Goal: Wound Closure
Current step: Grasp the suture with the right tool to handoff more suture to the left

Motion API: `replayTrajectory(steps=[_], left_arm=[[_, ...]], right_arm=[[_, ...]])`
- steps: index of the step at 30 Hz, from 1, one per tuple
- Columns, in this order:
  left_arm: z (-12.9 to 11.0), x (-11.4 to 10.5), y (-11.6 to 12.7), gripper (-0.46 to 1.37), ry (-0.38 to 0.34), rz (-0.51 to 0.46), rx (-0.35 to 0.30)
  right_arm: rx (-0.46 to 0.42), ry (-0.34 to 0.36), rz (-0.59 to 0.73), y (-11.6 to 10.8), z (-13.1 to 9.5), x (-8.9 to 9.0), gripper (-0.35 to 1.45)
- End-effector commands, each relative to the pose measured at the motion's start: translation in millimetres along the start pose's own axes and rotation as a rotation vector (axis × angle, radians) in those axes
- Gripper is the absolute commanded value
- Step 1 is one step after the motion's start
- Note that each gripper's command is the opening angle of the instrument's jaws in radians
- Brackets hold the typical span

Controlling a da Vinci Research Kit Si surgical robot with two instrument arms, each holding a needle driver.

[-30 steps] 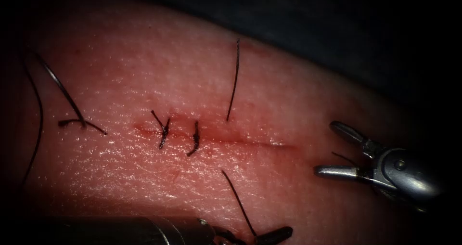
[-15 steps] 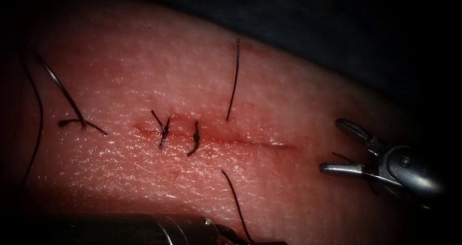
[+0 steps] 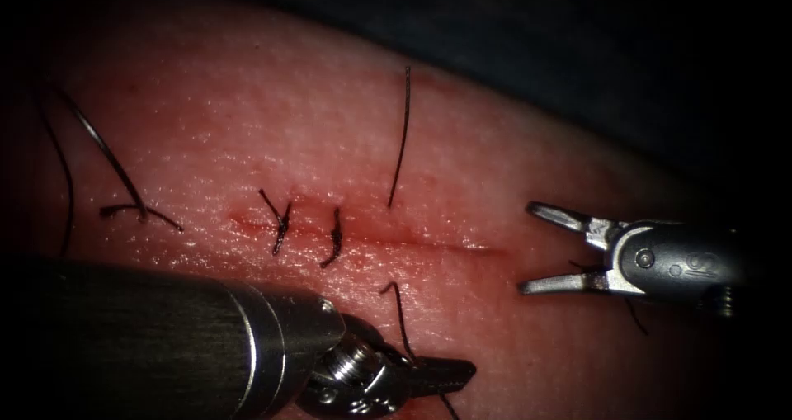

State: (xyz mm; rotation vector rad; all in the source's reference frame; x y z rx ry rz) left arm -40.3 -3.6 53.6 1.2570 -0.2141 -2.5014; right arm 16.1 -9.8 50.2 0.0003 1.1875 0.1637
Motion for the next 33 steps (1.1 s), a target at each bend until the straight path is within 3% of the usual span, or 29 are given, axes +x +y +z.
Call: replayTrajectory(steps=[1, 14, 20, 27, 31, 33], left_arm=[[0.0, -0.2, -0.1, -0.35, 0.005, 0.0, -0.007], [0.2, -3.1, -0.9, -0.35, 0.056, 0.01, -0.023], [0.3, -3.3, -1.0, -0.35, 0.072, 0.009, -0.028], [0.3, -3.4, -1.0, -0.35, 0.08, 0.008, -0.031], [0.4, -3.4, -1.1, -0.35, 0.082, 0.003, -0.031], [0.4, -3.4, -1.0, -0.35, 0.083, 0.003, -0.032]], right_arm=[[0.01, 0.008, -0.01, 0.0, 0.3, 0.0, 1.13], [0.071, 0.106, -0.108, -1.1, 5.8, 0.2, 1.12], [0.085, 0.137, -0.122, -1.1, 7.2, -0.3, 1.11], [0.093, 0.171, -0.12, -1.0, 8.8, 0.8, 1.08], [0.102, 0.178, -0.122, -1.1, 9.3, 1.2, 0.94], [0.104, 0.179, -0.123, -1.2, 9.2, 1.2, 0.74]])
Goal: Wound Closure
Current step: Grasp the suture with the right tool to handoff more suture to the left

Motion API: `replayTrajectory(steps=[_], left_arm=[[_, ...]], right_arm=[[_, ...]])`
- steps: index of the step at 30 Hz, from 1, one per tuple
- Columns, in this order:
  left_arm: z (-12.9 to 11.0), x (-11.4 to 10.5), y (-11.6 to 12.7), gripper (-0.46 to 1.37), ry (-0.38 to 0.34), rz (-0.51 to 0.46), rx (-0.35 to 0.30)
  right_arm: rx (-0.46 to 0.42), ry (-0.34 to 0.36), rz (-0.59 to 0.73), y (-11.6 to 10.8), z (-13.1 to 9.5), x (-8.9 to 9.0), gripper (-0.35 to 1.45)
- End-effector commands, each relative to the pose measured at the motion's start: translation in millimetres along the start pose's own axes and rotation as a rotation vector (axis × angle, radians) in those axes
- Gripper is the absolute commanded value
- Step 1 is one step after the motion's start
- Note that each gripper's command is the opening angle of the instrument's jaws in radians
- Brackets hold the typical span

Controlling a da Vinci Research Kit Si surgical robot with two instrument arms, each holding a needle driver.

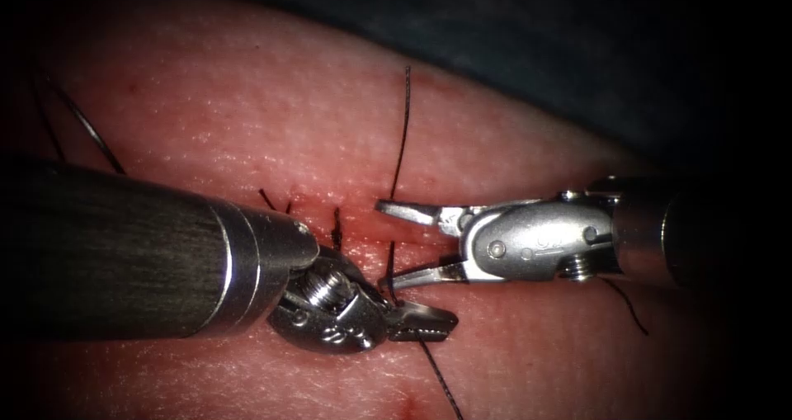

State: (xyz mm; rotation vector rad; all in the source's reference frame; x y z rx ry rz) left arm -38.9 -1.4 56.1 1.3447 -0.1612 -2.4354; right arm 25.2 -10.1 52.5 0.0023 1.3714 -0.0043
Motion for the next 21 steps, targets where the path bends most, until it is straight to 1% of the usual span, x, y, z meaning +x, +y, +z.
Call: replayTrajectory(steps=[1, 2, 4, 5, 7, 8, 14, 21], left_arm=[[0.0, 0.0, 0.0, -0.35, 0.0, -0.006, -0.004], [0.0, 0.0, 0.0, -0.35, 0.001, -0.006, -0.004], [0.1, 0.0, 0.0, -0.35, 0.001, -0.006, -0.004], [0.1, 0.0, 0.0, -0.35, 0.001, -0.005, -0.004], [0.2, 0.1, 0.0, -0.35, 0.001, -0.005, -0.004], [0.3, 0.1, 0.1, -0.35, 0.0, -0.004, -0.004], [0.5, 0.2, 0.5, -0.35, 0.003, -0.003, -0.004], [0.5, 0.2, 0.5, -0.35, 0.006, -0.007, -0.005]], right_arm=[[0.007, 0.002, -0.007, -0.1, -0.1, 0.1, 0.59], [0.012, 0.006, -0.008, -0.2, -0.1, 0.2, 0.45], [0.019, 0.011, -0.008, -0.4, -0.1, 0.3, 0.06], [0.02, 0.012, -0.008, -0.4, -0.1, 0.4, -0.04], [0.02, 0.012, -0.008, -0.5, 0.0, 0.4, -0.31], [0.019, 0.014, -0.009, -0.5, 0.0, 0.4, -0.35], [0.039, 0.03, -0.023, -0.7, -0.2, -0.1, -0.35], [0.047, 0.014, -0.078, -0.7, -0.4, -0.1, -0.35]])
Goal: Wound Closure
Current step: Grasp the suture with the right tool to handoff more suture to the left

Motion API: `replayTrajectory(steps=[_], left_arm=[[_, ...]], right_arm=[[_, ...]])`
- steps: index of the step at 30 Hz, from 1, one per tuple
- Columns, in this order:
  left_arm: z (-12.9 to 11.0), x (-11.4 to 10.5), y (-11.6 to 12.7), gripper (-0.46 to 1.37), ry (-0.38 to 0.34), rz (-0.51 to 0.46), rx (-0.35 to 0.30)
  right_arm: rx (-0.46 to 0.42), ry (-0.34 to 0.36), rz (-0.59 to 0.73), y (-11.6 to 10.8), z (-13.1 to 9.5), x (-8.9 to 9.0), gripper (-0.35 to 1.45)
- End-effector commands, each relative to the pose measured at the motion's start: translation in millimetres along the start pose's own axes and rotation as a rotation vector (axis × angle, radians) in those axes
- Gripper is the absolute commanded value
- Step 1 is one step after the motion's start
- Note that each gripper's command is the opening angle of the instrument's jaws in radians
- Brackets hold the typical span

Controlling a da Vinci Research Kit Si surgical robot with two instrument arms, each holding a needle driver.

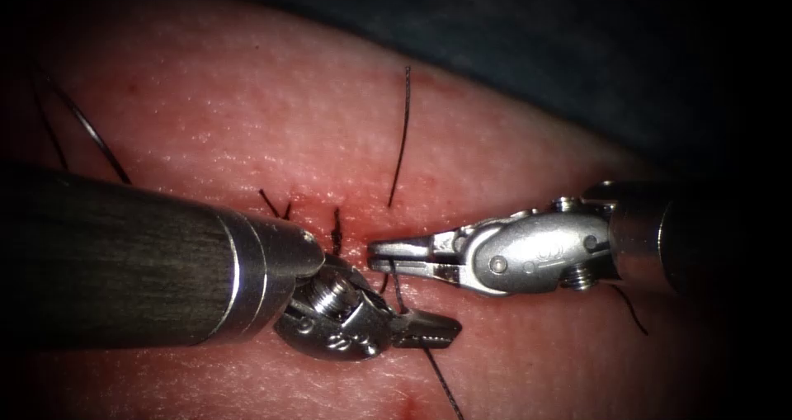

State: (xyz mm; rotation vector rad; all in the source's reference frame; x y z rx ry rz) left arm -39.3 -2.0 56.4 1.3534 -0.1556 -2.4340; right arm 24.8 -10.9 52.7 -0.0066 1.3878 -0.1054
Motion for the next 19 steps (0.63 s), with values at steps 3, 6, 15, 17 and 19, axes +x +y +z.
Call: replayTrajectory(steps=[3, 6, 15, 17, 19], left_arm=[[0.0, 0.0, 0.0, -0.35, 0.0, -0.003, -0.004], [0.0, 0.0, 0.0, -0.35, 0.001, -0.003, -0.004], [0.0, -0.1, 0.0, -0.35, 0.002, -0.002, -0.005], [0.0, -0.1, 0.0, -0.35, 0.001, -0.002, -0.004], [0.1, -0.1, 0.0, -0.35, 0.001, -0.001, -0.004]], right_arm=[[-0.006, -0.004, 0.0, 0.1, -0.1, 0.2, -0.35], [-0.008, -0.006, 0.0, 0.1, -0.1, 0.2, -0.35], [-0.007, -0.009, -0.007, -0.1, -0.2, 0.3, -0.35], [-0.011, -0.012, -0.007, -0.1, -0.3, 0.3, -0.35], [-0.01, -0.012, -0.007, -0.2, -0.4, 0.3, -0.35]])
